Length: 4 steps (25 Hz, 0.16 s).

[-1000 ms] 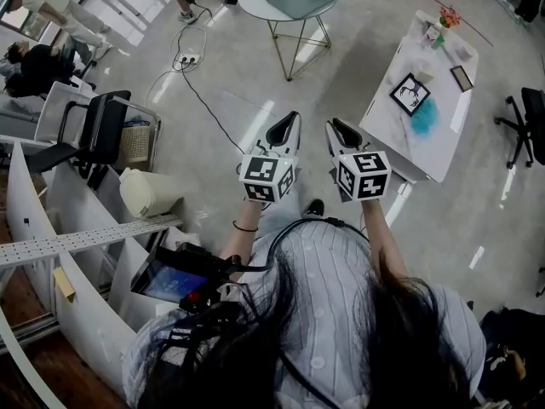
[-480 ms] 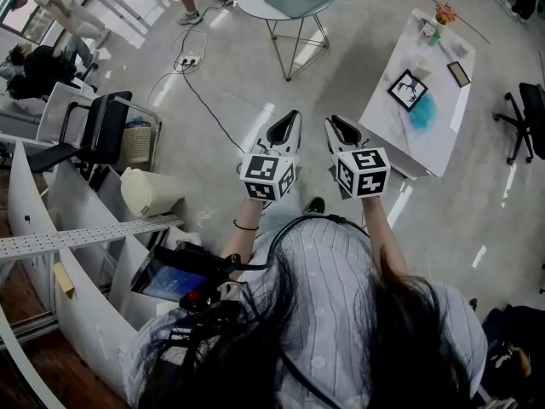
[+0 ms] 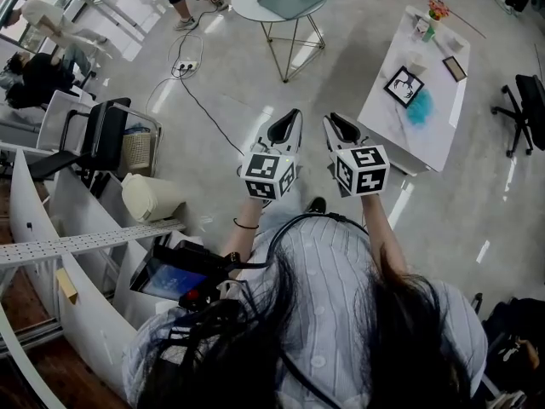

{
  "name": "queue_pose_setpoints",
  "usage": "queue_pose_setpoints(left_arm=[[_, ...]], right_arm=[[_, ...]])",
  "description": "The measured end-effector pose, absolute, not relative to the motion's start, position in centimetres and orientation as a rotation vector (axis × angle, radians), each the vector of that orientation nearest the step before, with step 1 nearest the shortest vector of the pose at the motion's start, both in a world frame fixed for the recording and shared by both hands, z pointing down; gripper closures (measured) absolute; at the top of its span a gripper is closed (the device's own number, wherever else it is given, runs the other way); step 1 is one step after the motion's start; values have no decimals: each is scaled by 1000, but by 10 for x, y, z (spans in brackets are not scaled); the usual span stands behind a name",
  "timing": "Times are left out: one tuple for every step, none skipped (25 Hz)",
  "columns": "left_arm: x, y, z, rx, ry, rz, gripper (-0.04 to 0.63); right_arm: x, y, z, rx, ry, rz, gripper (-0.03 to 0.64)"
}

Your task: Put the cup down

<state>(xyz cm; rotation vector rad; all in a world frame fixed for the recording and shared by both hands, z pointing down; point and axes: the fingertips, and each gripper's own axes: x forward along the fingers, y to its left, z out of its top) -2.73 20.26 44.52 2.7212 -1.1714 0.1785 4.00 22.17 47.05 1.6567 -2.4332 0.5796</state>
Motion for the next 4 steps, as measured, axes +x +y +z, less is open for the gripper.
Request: queue_pose_setpoints(left_arm=[[-27, 202, 445, 2723, -1169, 179, 577], [-27, 202, 446, 2724, -1167, 180, 577], [-27, 202, 446, 2725, -1164, 180, 577], [-26, 202, 446, 2727, -1162, 181, 577]], right_arm=[[40, 221, 471, 1658, -2433, 579, 543], [40, 221, 471, 1659, -2432, 578, 543], [40, 221, 471, 1661, -2432, 578, 543], [40, 221, 471, 1662, -2432, 577, 543]])
